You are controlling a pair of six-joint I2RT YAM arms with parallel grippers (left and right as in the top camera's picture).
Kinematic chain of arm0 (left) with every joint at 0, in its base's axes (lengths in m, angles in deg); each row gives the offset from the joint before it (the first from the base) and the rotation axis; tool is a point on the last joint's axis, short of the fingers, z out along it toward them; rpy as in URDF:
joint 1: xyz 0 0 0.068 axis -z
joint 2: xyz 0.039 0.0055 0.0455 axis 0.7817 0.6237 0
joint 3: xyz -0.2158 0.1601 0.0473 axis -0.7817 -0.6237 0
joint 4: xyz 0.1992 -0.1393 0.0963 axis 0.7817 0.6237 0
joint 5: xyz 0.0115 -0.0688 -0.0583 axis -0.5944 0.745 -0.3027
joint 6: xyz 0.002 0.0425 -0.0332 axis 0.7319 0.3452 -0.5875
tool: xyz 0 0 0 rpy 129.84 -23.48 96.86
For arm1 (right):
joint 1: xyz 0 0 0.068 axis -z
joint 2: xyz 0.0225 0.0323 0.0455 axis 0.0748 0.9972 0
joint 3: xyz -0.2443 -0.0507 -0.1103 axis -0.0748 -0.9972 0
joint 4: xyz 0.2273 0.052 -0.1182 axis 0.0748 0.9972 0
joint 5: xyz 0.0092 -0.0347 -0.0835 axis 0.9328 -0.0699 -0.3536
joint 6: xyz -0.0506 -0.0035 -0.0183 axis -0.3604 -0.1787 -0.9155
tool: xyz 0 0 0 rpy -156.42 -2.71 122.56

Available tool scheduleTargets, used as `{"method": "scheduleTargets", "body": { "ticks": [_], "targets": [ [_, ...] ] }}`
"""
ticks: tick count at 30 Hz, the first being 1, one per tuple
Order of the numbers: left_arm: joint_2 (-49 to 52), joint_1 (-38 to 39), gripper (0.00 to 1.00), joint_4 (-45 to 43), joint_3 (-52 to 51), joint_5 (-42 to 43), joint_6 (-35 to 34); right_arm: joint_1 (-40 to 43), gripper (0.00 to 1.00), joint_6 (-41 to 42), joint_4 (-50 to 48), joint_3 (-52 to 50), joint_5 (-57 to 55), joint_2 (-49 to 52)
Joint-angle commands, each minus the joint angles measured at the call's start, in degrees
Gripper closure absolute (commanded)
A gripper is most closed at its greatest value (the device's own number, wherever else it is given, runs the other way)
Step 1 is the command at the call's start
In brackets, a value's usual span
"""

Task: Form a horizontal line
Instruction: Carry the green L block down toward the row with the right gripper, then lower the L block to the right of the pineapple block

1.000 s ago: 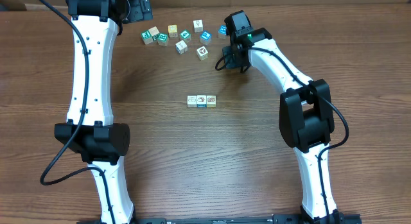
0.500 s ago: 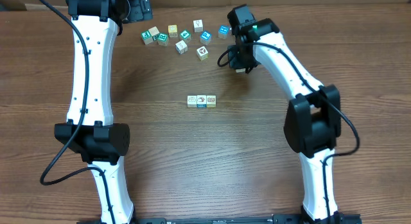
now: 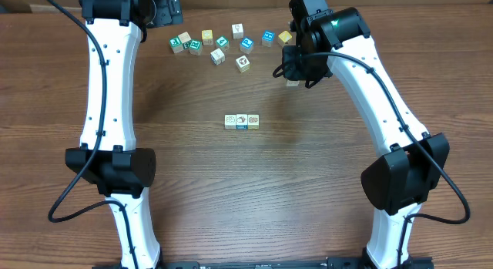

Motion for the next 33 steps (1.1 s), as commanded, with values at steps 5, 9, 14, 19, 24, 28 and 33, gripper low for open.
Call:
{"method": "scheduleTargets", "body": {
  "ticks": [5, 9, 14, 19, 24, 28, 33],
  "targets": [
    [-0.2, 0.4, 0.00, 0.0, 0.3, -0.3, 0.7, -3.0, 0.83, 5.4, -1.9, -4.9, 1.5, -0.8],
    [-0.2, 0.4, 0.00, 0.0, 0.3, -0.3, 0.7, -5.1, 0.83, 8.1, -6.2, -10.7, -1.0, -0.8],
    [-0.2, 0.4, 0.00, 0.0, 0.3, -0.3, 0.7, -7.5, 0.83, 9.7, -13.0, -18.3, -4.4, -0.8],
    [-0.2, 0.4, 0.00, 0.0, 0.3, -0.4, 0.7, -8.5, 0.83, 13.8, -17.9, -23.6, -9.0, -0.8],
    [-0.2, 0.4, 0.00, 0.0, 0.3, -0.3, 0.7, -8.5, 0.83, 13.9, -22.5, -27.2, -8.9, -0.7],
    [-0.2, 0.4, 0.00, 0.0, 0.3, -0.3, 0.7, -8.5, 0.83, 14.0, -25.8, -29.8, -8.2, -0.7],
    [-0.2, 0.4, 0.00, 0.0, 0.3, -0.3, 0.7, -8.5, 0.83, 14.2, -26.1, -30.9, -8.2, -0.3]
  ]
}}
